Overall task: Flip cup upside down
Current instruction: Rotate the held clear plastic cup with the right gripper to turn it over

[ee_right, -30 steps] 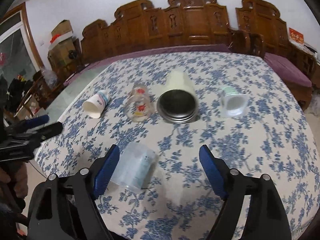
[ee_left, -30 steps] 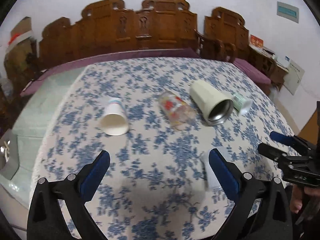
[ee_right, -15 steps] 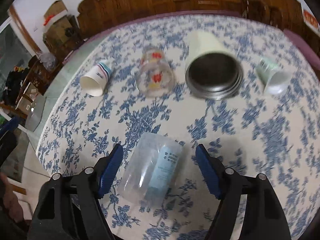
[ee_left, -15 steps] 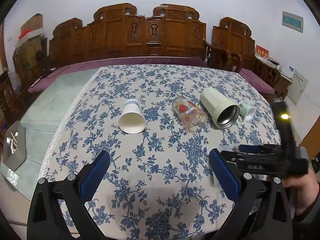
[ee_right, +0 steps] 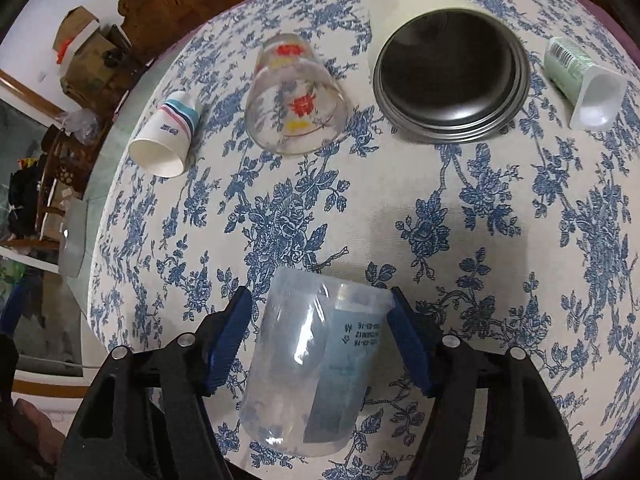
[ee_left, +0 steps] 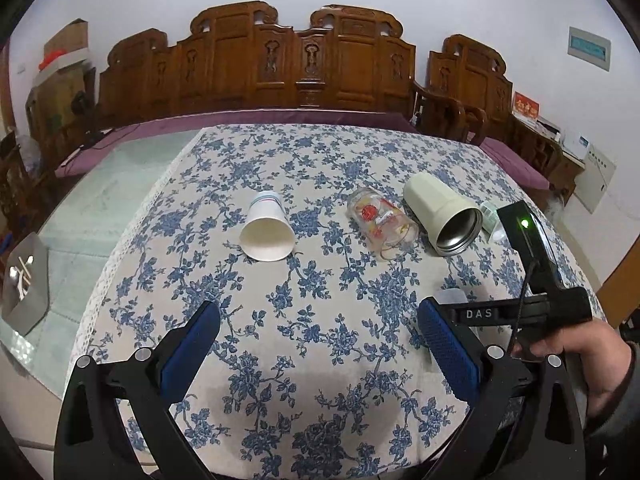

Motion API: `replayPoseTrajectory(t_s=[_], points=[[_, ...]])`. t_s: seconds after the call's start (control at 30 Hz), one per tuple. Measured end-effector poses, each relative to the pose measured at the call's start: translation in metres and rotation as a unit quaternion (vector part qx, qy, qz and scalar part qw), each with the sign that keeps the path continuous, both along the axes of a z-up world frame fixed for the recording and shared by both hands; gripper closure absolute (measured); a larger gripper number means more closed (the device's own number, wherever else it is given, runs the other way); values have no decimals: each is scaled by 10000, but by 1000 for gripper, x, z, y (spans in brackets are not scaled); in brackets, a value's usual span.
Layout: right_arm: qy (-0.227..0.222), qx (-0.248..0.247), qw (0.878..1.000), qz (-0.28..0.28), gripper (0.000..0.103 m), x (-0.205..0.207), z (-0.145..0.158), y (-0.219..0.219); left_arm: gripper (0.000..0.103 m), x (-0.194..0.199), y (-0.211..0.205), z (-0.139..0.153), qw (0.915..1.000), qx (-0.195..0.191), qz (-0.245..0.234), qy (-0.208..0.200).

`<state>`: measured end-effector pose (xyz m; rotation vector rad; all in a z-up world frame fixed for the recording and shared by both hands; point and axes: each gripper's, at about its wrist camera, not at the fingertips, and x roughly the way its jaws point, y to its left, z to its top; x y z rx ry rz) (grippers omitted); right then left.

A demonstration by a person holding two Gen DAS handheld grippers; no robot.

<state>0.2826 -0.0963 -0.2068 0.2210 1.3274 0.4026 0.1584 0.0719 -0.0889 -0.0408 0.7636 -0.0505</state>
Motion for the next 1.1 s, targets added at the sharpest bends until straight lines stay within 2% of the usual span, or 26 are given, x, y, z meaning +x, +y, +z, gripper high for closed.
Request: replayPoseTrajectory(t_s=[0.2,0.43,0.57,0.83,1.03,1.1], points=[[-16,83,10000,10,42,5,2,-5,8,0,-1,-3,10000,14,-22,27],[-1018,42,9947,164,43,3,26,-8,8,2,1,-6,10000,24,-1,70],[-1862,-263,9817,298,43,2,38,-1,8,2,1,-7,10000,39,11,78],[-3079,-695,9487,180,43,4,44,4,8,2,4,-11,9999,77,76,113],[-3309,-1429,9320,392,44,-3,26,15,8,1,6,-14,9998,67,114,134],[-3327,-1508,9298,445,44,-7,24,17,8,0,6,-14,9998,56,118,125]])
